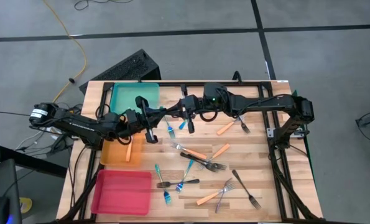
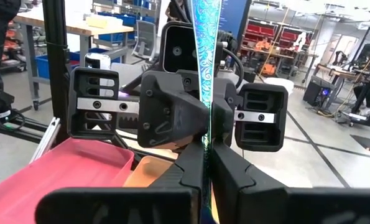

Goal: Sort silverware by color (type)
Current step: Put the blue fork into the pink bin

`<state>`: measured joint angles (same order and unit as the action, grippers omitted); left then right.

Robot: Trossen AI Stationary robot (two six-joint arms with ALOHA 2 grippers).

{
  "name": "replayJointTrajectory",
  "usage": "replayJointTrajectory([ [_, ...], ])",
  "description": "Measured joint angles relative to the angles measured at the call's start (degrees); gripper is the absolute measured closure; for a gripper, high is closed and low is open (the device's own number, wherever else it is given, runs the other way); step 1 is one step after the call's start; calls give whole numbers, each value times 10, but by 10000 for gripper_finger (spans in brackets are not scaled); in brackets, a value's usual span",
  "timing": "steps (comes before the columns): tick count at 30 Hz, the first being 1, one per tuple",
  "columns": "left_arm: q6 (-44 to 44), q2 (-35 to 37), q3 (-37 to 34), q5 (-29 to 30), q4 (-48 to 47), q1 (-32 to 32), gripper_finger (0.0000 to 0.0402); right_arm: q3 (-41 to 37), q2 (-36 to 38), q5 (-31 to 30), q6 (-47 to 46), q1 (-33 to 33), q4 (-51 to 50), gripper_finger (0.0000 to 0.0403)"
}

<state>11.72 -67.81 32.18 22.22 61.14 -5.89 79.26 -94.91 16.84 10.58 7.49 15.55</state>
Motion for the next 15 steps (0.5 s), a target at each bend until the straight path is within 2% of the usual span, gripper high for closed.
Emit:
replayJointTrajectory([
  [6,-2,-1,0,8,-5,0,399,1,0,-3,-1,1,-29,309],
  [15,-5,7,0,32,-22,2,399,1,0,-7,-1,4,-76,169],
])
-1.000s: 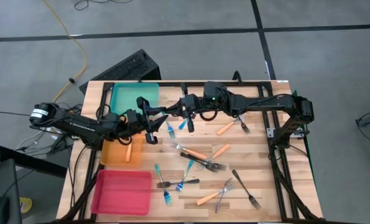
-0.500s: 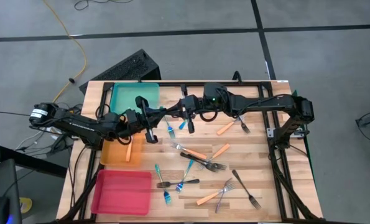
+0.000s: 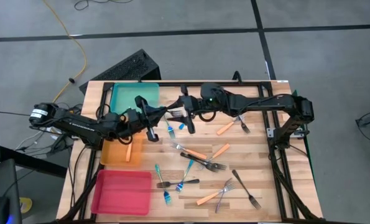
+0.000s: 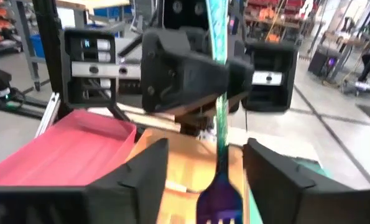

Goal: Sort silverware by color (type)
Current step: Put the blue fork into the pink bin

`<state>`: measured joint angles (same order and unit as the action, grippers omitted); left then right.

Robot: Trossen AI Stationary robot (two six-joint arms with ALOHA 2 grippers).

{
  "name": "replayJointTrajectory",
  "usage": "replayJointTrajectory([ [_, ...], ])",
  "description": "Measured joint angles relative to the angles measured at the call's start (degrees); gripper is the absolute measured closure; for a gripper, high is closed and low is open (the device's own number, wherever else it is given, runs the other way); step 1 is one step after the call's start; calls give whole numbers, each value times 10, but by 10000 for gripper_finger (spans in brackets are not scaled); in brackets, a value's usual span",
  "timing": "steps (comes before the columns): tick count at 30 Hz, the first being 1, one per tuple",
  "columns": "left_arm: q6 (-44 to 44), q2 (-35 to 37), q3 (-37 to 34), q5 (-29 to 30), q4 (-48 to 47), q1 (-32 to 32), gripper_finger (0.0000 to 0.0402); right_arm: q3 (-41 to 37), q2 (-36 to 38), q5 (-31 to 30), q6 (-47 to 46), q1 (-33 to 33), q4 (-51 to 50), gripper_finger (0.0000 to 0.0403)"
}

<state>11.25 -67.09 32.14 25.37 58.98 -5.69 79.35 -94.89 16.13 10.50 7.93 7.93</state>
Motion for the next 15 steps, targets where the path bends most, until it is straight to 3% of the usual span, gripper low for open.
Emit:
replayJointTrajectory([
  [3,-18,27,0,19,-56,0,399,0,10,-1,0,8,-43,154],
  [11,-75,136,0,40,-227,-2,399,0,61,0,33,25,-192,161],
  [15,-159,193,0,30,-346,-10,399,0,90,1,48,27,-277,163],
])
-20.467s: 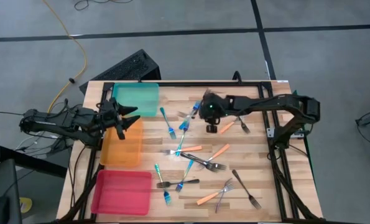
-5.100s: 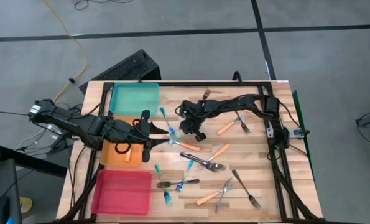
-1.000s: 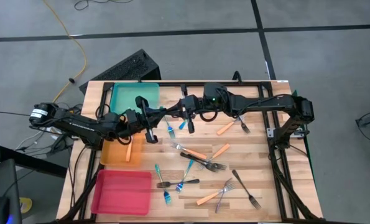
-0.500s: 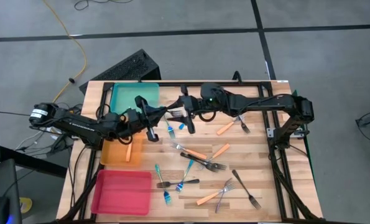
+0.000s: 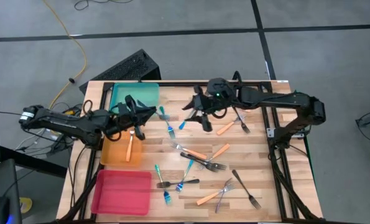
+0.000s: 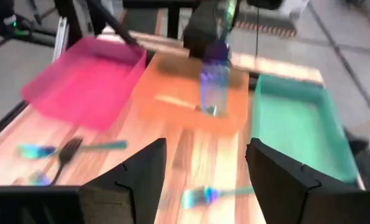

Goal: Sort silverware by color (type)
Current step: Put the blue fork into the pink bin

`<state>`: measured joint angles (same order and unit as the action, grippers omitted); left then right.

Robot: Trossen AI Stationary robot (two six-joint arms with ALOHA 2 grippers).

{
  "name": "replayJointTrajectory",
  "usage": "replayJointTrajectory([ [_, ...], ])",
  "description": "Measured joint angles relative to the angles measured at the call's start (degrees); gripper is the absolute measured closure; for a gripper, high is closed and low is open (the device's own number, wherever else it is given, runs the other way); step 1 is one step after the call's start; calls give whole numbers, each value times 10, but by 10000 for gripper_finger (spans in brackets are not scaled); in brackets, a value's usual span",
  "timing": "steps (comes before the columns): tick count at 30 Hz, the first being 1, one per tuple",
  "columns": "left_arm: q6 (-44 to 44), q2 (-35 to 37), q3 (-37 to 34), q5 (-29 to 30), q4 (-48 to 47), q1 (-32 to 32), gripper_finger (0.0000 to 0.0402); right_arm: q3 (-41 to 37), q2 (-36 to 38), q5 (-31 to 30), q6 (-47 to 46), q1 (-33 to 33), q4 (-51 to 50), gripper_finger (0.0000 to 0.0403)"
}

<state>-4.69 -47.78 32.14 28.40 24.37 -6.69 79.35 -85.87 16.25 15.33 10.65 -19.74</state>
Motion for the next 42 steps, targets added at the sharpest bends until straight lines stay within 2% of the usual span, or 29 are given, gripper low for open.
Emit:
replayJointTrajectory([
  [4,-144,42,0,-15,-133,-25,399,0,30,-28,8,1,-66,163],
  [7,-290,58,0,-19,-221,-55,399,0,48,-47,17,0,-93,163],
  [12,-522,49,0,-51,-295,-106,399,0,65,-63,21,12,-109,163],
  [17,-645,16,0,-83,-330,-159,399,0,66,-64,18,27,-109,163],
  [21,-717,-15,0,-134,-356,-192,399,0,59,-63,18,30,-114,163],
  [24,-741,-41,21,-165,-391,-214,399,0,59,-63,25,30,-116,163],
  [28,-754,-90,112,-189,-561,-234,399,0,59,-63,26,30,-117,163],
  [33,-706,-171,234,-219,-751,-251,399,0,59,-63,26,34,-117,163],
  [37,-636,-239,291,-261,-813,-265,399,0,59,-63,27,34,-116,163],
  [42,-537,-321,307,-343,-827,-283,399,0,59,-63,27,34,-116,163],
])
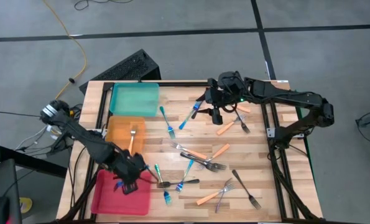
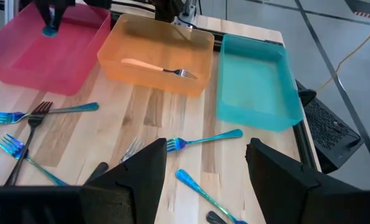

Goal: Sort silverware by color (type)
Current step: Put the blue fork into the pink bin

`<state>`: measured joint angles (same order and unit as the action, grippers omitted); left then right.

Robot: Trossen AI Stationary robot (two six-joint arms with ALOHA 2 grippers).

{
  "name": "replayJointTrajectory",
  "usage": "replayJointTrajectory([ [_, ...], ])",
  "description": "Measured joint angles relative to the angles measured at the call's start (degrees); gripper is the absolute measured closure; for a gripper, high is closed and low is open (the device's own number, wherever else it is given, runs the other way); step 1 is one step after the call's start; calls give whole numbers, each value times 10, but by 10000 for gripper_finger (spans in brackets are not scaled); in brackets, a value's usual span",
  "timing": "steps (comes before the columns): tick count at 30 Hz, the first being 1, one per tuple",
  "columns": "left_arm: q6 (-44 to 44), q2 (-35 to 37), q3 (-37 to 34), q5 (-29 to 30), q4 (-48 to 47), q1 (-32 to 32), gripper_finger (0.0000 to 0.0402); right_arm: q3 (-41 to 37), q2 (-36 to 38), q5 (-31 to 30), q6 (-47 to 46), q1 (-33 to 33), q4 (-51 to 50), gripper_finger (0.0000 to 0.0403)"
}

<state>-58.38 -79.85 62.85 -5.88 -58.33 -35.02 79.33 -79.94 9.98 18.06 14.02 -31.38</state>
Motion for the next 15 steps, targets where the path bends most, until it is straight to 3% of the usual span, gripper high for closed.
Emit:
replayJointTrajectory([
  [6,42,-64,0,-69,-17,-12,399,0,0,0,0,0,-1,163],
  [15,47,-78,0,-55,-28,-37,399,0,0,0,0,0,-17,163],
])
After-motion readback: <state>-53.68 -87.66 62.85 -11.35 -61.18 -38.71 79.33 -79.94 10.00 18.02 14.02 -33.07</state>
